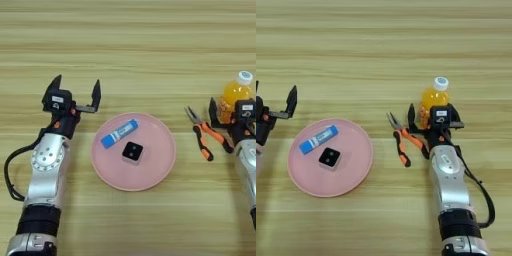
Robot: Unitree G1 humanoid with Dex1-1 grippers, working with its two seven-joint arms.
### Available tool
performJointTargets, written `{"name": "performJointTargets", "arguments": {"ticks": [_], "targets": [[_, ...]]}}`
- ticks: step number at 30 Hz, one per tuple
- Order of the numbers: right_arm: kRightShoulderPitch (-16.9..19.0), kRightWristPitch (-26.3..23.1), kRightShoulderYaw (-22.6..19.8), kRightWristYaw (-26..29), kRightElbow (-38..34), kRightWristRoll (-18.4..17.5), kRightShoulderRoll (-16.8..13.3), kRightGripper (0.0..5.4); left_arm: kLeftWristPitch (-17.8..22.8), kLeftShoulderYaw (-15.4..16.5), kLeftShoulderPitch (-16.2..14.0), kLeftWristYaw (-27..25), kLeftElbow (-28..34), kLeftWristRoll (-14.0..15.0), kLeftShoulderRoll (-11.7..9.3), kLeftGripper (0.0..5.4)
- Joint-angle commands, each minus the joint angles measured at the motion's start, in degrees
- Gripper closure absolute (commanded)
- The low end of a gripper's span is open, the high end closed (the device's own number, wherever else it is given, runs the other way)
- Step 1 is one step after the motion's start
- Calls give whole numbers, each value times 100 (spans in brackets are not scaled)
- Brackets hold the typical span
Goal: Move the objects on the table
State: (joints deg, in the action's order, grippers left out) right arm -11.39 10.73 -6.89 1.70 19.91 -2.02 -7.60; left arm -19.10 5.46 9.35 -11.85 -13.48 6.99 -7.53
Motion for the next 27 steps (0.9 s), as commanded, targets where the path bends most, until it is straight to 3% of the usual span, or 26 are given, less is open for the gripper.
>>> {"name": "performJointTargets", "arguments": {"ticks": [1,14,27], "targets": [[-70,64,-30,-27,-17,-31,32,3,-53,6,53,-13,-24,-5,-9,0],[-73,401,-83,-19,-251,-101,68,3,-61,12,57,-16,-32,-1,-10,0],[-151,978,-129,-130,-714,99,-68,3,-62,14,56,-13,-18,0,-9,0]]}}
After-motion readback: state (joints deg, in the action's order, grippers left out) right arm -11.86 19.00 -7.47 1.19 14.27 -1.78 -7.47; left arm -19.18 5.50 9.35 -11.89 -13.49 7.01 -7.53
